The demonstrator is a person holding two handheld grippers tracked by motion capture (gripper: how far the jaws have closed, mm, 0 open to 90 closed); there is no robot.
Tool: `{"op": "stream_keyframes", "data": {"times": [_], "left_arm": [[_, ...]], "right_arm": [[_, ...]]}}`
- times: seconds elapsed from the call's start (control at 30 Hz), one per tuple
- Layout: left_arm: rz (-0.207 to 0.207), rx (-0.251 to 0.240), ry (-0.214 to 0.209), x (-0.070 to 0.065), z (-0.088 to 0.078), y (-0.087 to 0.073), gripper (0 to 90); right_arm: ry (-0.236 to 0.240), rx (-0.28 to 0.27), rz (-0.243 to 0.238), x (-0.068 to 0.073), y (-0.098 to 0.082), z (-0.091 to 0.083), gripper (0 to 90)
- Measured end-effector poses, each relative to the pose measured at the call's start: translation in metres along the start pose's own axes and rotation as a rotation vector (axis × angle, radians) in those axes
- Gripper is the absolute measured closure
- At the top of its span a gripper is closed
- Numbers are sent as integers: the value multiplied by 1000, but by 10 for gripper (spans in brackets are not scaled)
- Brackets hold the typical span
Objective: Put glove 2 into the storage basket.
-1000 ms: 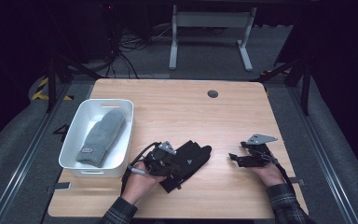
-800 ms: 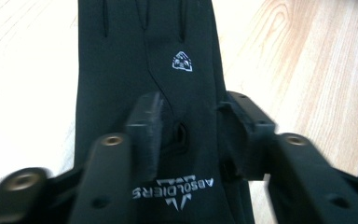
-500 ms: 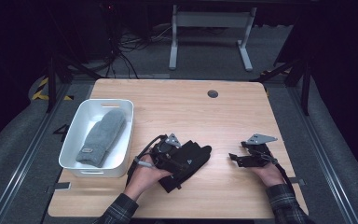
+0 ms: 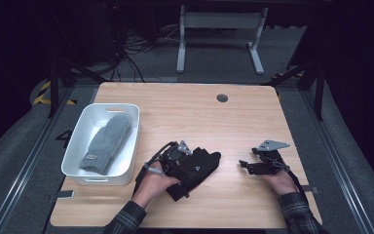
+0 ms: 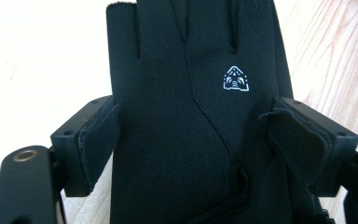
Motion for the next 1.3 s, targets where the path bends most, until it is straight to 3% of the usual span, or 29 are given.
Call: {"op": "stream_keyframes", "data": {"times": [0.33,0.6,0.77,1.07,1.3], "left_arm": [[18,30,42,-3,6,0,159],[1,41,20,-3,11,-1,184],[8,36,22,-5,9,-1,268],[3,47,-42,-6,5,-2,614],[13,57,-36,-9,3,-1,684]], "right_arm": [[2,-2,-1,0,0,0,241],[2,-2,-1,0,0,0,243],[-1,0,-1,0,0,0,244],[-2,-1,-1,0,0,0,245],[-1,-1,-1,0,0,0,245]]}}
Point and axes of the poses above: each handheld gripper's, and its own axes: z roughly forward along the jaws, y roughly out of its top, x roughly to its left, the point moved 2 cm from there along z, roughly forward along the jaws, and after that the axes turned 15 degrees about x, right-handed, at the moved point
